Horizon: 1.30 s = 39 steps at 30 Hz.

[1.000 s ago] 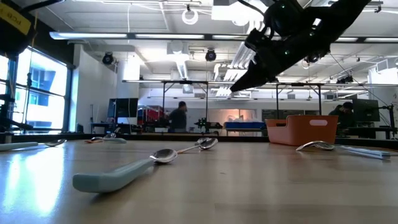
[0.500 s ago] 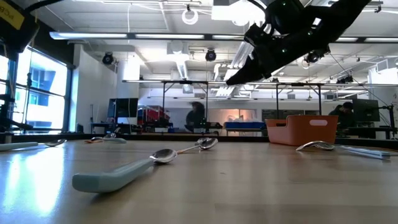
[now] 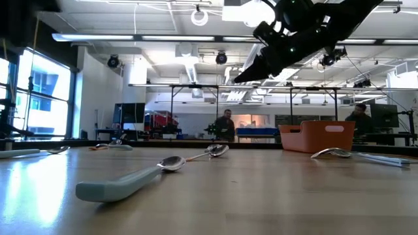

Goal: Sort silverware by color (type)
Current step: Put the top left blue spoon into the orange bin

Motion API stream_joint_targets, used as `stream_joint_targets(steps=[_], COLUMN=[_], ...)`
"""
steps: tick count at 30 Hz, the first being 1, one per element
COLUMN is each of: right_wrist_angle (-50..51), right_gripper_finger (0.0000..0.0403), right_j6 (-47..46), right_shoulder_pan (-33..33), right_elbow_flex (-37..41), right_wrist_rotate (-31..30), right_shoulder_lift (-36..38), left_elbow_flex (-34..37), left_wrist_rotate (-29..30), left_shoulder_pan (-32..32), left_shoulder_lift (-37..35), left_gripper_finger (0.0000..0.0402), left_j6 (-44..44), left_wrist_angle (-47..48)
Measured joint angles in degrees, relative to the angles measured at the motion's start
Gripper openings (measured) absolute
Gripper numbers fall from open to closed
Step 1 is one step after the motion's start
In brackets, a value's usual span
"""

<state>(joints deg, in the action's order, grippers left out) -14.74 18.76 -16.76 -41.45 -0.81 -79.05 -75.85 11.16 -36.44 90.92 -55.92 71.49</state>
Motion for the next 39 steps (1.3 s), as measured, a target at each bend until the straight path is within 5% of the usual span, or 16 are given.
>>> stream_joint_targets(steps=[9, 15, 22, 29, 39], right_wrist_angle=[3.43, -2.58, -8.41, -8.26, -5.63], right_gripper_finger=[0.0, 0.0, 0.0, 0.0, 0.0], right_j6=[1.96, 2.68, 2.32, 3.25, 5.73], right_shoulder_pan=[-1.07, -4.47, -8.92, -11.63, -13.56], right_elbow_flex=[-0.12, 4.07, 6.99, 5.85, 5.85], right_wrist_rotate=[2.66, 13.1, 15.49, 18.34, 18.42], right_shoulder_lift=[0.0, 1.01, 2.11, 5.52, 10.66], left_elbow_flex=[-1.53, -0.98, 4.86, 5.99, 6.01], left_wrist_rotate=[-0.28, -1.06, -8.35, -8.42, -1.25], left_shoulder_pan=[28.03, 43.75, 59.4, 65.53, 65.81], left_shoulder_lift=[-0.01, -0.41, -0.34, 0.94, 12.06], left_gripper_finger=[0.0007, 0.0001, 0.0, 0.0014, 0.0115], left_j6=[41.84, 64.42, 82.96, 94.18, 100.64], left_wrist_angle=[2.04, -0.23, -4.42, -5.59, -6.37])
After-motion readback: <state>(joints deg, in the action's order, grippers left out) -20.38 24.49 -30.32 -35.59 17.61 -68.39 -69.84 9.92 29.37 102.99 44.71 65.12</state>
